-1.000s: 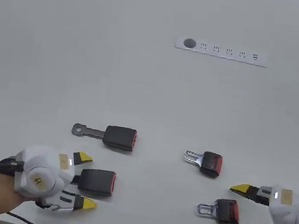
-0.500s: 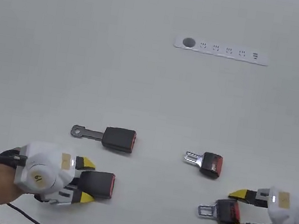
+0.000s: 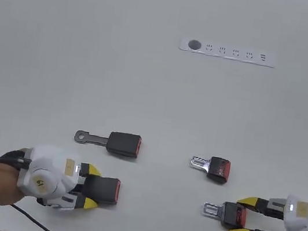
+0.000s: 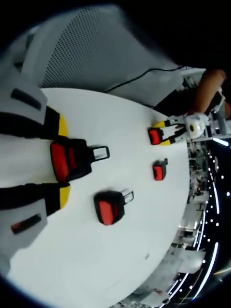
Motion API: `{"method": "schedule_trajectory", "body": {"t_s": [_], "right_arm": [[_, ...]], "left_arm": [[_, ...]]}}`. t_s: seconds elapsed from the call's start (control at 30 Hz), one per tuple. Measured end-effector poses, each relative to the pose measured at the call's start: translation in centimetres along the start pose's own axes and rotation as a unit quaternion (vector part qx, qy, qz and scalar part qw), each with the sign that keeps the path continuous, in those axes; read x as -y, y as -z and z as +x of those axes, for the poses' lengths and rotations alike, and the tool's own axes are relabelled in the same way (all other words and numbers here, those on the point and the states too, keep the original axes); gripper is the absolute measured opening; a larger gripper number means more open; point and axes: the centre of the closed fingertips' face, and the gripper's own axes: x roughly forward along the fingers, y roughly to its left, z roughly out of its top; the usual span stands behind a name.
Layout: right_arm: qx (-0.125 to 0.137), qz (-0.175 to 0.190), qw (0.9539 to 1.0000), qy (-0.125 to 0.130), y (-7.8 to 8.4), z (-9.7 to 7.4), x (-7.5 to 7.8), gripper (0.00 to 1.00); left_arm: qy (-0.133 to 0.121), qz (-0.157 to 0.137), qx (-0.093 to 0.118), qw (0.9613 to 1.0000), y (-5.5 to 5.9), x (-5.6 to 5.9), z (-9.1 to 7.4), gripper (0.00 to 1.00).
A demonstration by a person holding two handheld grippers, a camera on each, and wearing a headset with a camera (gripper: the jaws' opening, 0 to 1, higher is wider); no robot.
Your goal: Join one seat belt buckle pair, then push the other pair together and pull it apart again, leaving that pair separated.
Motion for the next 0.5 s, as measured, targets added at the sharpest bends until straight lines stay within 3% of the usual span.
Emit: {"method": "schedule_trajectory", "body": {"t_s": [0.5], "right_arm": [[0.02, -0.003, 0.9997, -0.015, -0.69, 0.64, -0.2, 0.34]], "left_arm": [[0.009, 0.0, -0.004, 0.9999, 0.19, 0.08, -0.04, 0.35]]}}
